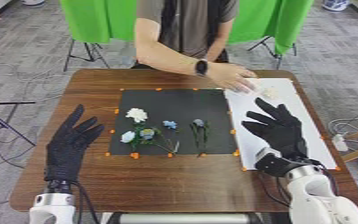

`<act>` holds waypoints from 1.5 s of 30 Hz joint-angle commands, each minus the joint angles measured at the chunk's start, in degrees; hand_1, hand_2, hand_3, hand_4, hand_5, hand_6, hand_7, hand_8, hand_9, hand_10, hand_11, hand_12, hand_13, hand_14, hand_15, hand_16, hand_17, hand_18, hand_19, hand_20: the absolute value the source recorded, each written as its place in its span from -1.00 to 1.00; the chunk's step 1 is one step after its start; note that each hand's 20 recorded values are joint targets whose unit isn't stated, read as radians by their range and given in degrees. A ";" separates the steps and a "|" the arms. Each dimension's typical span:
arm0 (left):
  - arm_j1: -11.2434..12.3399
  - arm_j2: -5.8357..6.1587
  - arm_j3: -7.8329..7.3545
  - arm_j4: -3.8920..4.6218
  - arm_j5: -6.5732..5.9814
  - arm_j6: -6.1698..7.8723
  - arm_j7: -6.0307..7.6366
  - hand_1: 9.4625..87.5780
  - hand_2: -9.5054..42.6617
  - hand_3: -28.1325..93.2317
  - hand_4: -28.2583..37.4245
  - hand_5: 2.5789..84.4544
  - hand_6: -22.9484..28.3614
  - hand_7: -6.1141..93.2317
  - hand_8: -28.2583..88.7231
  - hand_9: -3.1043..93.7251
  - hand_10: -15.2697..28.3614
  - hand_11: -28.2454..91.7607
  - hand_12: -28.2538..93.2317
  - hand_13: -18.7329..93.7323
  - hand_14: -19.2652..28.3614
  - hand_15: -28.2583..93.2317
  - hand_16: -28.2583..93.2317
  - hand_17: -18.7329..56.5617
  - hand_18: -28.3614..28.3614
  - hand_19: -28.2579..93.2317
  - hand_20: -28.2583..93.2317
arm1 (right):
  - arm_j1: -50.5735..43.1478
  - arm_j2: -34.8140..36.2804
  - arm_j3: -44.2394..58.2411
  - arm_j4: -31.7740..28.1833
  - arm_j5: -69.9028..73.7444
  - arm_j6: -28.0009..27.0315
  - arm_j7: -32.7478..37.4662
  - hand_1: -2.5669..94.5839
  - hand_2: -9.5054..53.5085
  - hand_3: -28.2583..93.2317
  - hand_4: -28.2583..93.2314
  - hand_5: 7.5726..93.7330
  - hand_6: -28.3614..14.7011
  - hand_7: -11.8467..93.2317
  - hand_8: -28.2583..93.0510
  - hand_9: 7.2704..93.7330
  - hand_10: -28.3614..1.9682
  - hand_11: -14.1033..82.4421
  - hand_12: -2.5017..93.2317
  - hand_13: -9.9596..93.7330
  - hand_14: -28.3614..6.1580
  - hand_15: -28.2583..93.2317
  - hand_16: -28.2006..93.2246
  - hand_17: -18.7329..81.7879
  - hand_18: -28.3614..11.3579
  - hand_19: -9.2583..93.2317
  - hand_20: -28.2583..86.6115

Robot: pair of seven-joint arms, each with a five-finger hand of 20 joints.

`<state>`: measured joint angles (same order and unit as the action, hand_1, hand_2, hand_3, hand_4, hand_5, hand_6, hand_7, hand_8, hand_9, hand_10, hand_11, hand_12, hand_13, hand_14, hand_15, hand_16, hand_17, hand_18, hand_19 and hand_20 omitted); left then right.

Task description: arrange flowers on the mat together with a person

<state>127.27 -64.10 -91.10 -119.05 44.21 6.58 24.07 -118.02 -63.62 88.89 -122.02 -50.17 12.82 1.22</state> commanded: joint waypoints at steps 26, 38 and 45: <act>0.82 -0.73 -0.43 0.30 -0.05 0.06 -0.78 -0.70 -0.32 0.70 -1.00 -0.27 0.07 -0.65 -0.68 -0.17 0.50 -0.17 -0.35 -0.13 0.79 0.18 -0.64 -0.59 0.91 0.53 -0.59 | 1.54 -3.88 0.82 0.95 -12.02 -7.61 5.14 -0.63 -0.39 0.72 -0.98 -0.12 0.45 -0.53 -0.74 -0.07 -0.21 -0.50 -0.64 -0.10 -0.53 0.02 -0.31 -0.58 -0.65 0.05 -0.16; 0.79 -0.80 -0.03 0.36 -0.65 0.47 -0.93 -0.69 -0.31 0.70 -1.00 -0.27 0.08 -0.65 -0.68 -0.17 0.50 -0.17 -0.35 -0.13 0.79 0.18 -0.64 -0.59 0.91 0.53 -0.59 | 1.43 -3.62 0.78 1.05 -9.49 -6.53 4.31 -0.63 -0.37 0.71 -0.98 -0.13 0.46 -0.53 -0.74 -0.06 -0.21 -0.49 -0.64 -0.10 -0.53 0.02 -0.30 -0.58 -0.64 0.04 -0.16; 0.94 -0.64 -0.11 0.18 -0.95 1.04 -0.55 -0.69 -0.31 0.70 -1.00 -0.27 0.08 -0.65 -0.68 -0.17 0.50 -0.16 -0.35 -0.13 0.79 0.19 -0.64 -0.58 0.91 0.54 -0.59 | 1.31 -3.77 0.90 0.87 -8.40 -6.22 4.19 -0.64 -0.37 0.71 -0.98 -0.14 0.45 -0.54 -0.74 -0.05 -0.21 -0.49 -0.64 -0.10 -0.53 0.02 -0.30 -0.58 -0.64 0.03 -0.15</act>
<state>127.36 -64.41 -91.33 -118.94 43.76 6.76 23.73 -116.11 -66.87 89.64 -120.92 -59.37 5.95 6.02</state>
